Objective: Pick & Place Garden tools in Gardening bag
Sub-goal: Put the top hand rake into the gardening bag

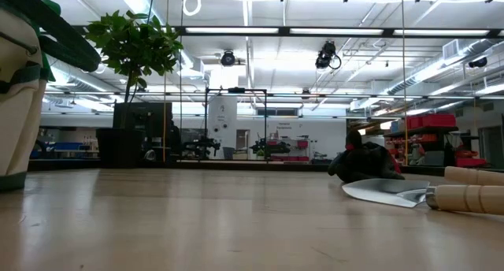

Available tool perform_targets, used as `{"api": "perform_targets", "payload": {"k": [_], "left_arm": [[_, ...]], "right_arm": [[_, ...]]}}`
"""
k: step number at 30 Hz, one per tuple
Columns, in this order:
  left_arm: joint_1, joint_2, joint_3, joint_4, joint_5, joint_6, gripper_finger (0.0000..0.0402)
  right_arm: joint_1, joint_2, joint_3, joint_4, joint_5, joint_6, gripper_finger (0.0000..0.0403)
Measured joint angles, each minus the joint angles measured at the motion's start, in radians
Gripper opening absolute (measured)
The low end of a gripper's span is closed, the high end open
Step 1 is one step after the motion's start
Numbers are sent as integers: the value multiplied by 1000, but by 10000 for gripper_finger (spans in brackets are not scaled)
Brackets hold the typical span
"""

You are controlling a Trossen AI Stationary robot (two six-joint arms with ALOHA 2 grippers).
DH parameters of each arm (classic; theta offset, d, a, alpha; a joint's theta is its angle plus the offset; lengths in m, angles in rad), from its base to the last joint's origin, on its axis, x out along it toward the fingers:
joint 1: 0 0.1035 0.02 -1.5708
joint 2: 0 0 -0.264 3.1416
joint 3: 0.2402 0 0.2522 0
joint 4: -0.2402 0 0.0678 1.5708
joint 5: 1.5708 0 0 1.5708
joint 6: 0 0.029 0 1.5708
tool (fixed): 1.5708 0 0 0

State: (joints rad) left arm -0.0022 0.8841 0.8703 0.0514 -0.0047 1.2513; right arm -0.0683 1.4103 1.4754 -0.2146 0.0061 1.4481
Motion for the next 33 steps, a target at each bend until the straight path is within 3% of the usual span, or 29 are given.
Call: {"api": "perform_targets", "payload": {"k": [19,33], "left_arm": [[-48,54,-1,-7,-69,403,115],[-48,65,0,3,-48,420,115]], "right_arm": [[8,131,0,69,-123,185,61],[8,211,0,132,-129,193,61]]}}
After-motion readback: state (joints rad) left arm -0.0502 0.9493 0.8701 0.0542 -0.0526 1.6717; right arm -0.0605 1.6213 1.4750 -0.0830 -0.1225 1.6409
